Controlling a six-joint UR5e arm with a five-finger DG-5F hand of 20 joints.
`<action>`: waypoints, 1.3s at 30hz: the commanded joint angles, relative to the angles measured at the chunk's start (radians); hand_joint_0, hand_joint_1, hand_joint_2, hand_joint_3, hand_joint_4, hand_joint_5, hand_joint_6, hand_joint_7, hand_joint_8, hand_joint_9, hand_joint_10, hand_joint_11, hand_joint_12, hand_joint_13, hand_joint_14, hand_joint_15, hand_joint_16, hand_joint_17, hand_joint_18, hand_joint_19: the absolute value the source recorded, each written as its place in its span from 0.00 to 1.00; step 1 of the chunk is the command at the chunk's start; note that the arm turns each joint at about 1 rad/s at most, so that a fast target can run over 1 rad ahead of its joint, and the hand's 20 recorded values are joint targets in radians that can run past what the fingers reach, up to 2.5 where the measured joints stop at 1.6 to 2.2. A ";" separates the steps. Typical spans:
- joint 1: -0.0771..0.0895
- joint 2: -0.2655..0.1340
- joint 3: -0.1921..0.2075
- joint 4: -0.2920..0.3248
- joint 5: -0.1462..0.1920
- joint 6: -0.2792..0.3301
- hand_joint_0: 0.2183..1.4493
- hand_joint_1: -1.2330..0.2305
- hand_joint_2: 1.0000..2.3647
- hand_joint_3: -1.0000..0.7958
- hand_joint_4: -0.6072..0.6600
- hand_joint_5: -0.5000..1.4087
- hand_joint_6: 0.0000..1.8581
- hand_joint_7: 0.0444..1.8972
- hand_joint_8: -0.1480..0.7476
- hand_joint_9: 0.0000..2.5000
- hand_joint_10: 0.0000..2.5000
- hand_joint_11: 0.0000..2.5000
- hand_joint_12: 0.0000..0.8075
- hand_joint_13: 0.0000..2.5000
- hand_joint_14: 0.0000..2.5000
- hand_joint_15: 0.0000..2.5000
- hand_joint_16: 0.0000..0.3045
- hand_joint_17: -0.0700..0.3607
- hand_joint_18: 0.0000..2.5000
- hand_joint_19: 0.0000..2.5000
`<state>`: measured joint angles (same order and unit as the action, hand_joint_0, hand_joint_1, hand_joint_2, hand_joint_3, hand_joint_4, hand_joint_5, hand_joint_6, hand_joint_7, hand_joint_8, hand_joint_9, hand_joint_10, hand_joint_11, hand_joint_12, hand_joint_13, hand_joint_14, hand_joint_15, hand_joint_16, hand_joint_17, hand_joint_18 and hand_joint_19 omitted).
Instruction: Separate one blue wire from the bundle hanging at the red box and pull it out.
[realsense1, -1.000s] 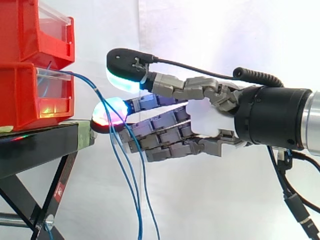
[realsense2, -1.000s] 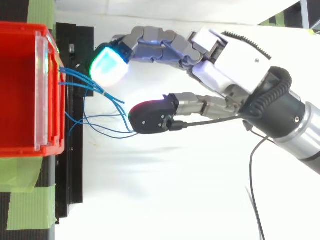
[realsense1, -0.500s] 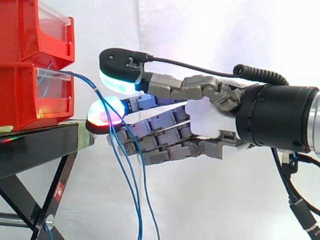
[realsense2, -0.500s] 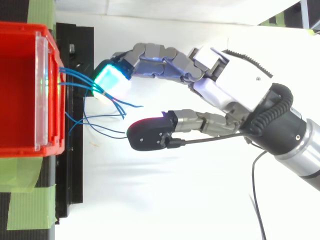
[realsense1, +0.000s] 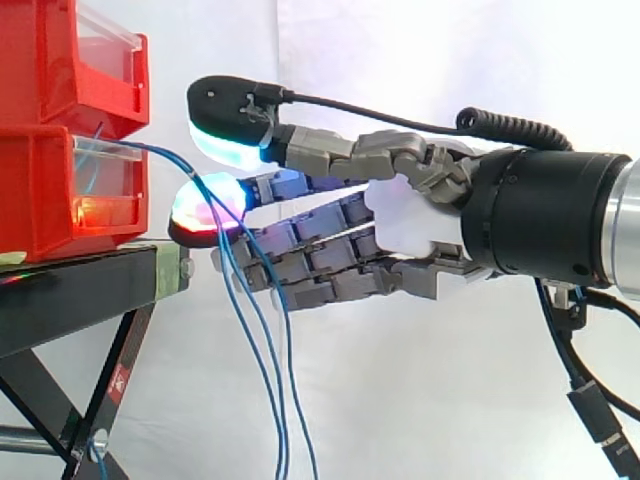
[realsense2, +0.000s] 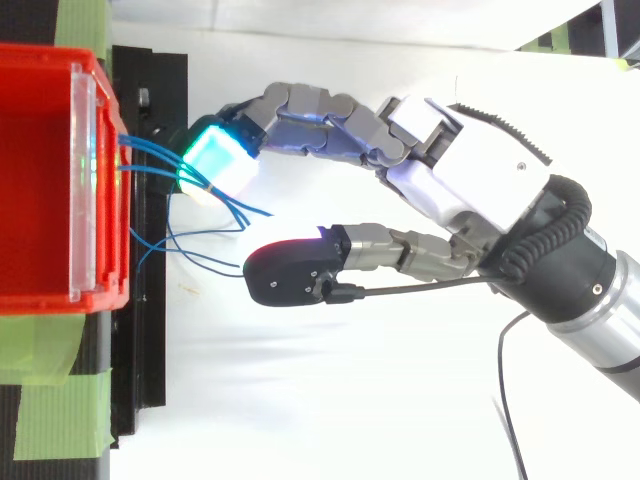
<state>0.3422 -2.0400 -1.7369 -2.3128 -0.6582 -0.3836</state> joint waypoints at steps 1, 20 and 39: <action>0.003 0.001 -0.001 0.015 0.015 -0.018 0.27 0.36 0.00 0.28 0.73 0.18 0.27 0.54 0.54 0.24 0.00 0.11 0.51 0.16 0.00 0.09 0.20 0.48 0.12 0.06; 0.004 -0.049 0.026 0.067 0.017 0.014 0.29 0.35 0.00 0.28 0.74 0.19 0.27 0.55 0.54 0.25 0.00 0.12 0.51 0.17 0.00 0.10 0.20 0.47 0.15 0.07; 0.004 -0.051 0.036 0.038 0.020 0.074 0.31 0.36 0.00 0.30 0.68 0.20 0.29 0.62 0.55 0.27 0.00 0.14 0.52 0.20 0.00 0.11 0.19 0.46 0.18 0.09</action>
<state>0.3472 -2.0903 -1.7075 -2.2729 -0.6382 -0.3113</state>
